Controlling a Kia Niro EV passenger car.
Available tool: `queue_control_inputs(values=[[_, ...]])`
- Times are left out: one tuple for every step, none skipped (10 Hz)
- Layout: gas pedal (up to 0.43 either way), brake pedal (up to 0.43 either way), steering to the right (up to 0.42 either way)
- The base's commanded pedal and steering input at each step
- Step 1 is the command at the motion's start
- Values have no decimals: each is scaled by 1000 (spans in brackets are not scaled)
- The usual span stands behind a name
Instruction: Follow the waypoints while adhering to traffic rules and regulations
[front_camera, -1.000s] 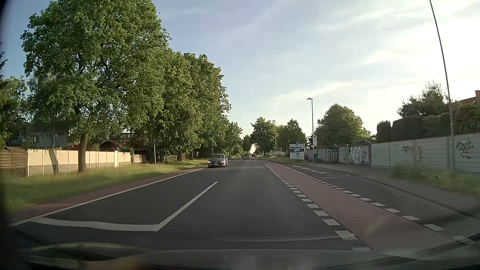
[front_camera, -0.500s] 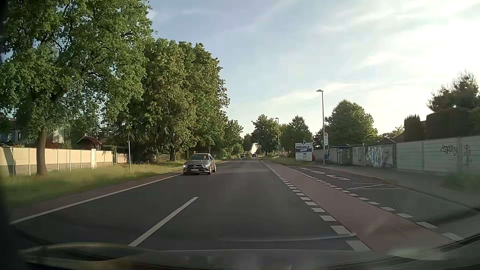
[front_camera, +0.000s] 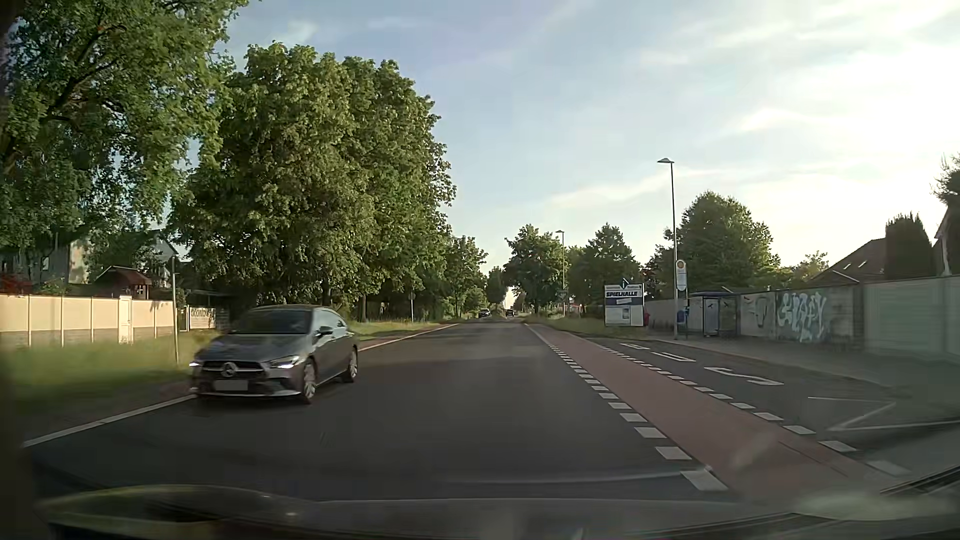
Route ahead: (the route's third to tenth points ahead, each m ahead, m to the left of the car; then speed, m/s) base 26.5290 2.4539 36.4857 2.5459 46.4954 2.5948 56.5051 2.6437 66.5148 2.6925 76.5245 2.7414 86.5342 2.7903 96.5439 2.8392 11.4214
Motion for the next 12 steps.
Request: queue_control_inputs(values=[[67, 30, -1], [67, 30, -1], [67, 30, -1], [67, 30, -1], [67, 37, -1], [67, 30, -1], [67, 30, -1], [67, 30, 0], [67, 30, 0], [67, 30, 0], [67, 30, 1], [67, 30, 1]])
